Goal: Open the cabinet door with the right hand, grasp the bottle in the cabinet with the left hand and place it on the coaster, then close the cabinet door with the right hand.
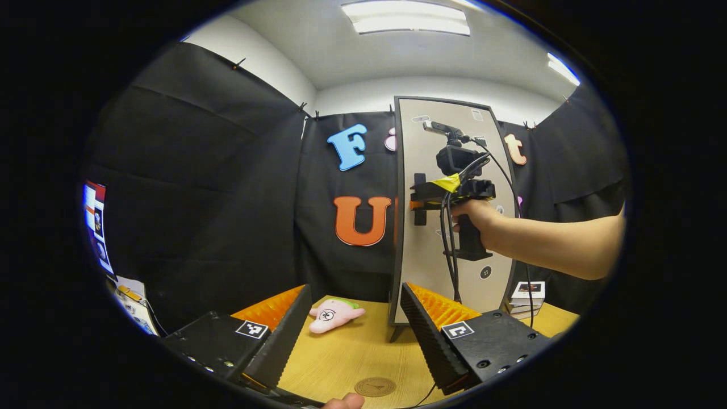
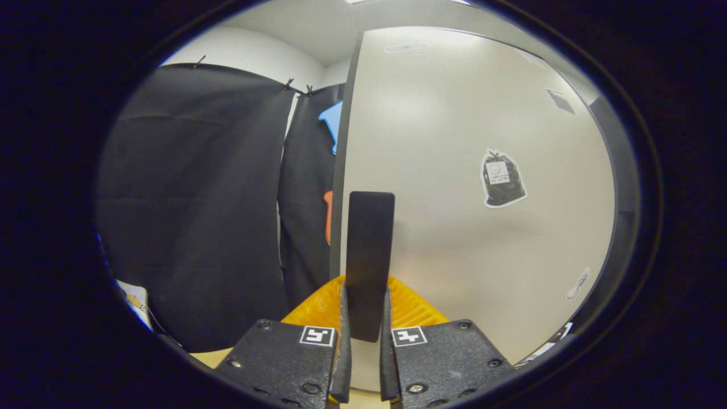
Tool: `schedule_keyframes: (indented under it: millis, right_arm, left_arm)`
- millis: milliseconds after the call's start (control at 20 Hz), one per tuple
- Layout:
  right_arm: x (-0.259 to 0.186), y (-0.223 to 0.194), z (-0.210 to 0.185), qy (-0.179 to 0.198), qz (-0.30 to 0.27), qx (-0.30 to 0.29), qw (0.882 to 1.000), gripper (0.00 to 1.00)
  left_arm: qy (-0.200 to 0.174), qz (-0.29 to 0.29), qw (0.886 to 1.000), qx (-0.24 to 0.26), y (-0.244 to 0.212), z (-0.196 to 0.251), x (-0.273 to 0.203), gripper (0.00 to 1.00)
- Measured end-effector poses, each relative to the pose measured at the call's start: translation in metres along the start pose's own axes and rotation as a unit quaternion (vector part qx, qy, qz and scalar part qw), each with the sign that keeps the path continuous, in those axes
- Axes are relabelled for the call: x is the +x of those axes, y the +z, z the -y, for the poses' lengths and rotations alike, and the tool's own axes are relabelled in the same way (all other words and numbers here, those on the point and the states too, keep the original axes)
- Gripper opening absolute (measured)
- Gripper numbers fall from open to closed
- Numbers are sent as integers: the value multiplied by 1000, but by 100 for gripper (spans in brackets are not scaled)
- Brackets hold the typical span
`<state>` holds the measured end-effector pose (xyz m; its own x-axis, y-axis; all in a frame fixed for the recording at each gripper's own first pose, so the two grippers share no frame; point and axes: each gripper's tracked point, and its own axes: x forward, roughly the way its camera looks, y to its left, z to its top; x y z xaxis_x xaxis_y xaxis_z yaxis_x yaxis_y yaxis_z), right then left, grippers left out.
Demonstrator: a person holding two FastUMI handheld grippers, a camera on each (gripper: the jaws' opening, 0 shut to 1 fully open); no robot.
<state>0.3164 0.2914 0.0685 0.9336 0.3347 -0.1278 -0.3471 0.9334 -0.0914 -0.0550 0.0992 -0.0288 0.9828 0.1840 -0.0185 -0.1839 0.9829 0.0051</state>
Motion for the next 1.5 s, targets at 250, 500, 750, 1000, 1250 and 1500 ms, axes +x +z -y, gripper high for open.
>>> schedule_keyframes:
  millis: [250,500,750,1000,1250,1500]
  right_arm:
    - [-39,2,-16,37,12,-14,999,23]
    - [-90,-1,-16,61,30,-7,998,23]
    - [-128,9,-2,74,25,-1,997,24]
    - [-179,5,20,59,31,12,998,23]
    - [-224,0,53,20,26,12,999,22]
    - [-260,-5,88,-25,37,27,999,22]
  left_arm:
    - [1,0,1000,2,2,1,-4,95]
    - [9,0,1000,-2,2,-1,-5,95]
    - [-10,0,1000,3,3,8,-10,95]
    - [-38,-2,999,-3,5,34,-13,95]
    - [-64,-4,998,-10,3,56,-10,95]
    - [-83,-28,996,-13,-13,69,-12,95]
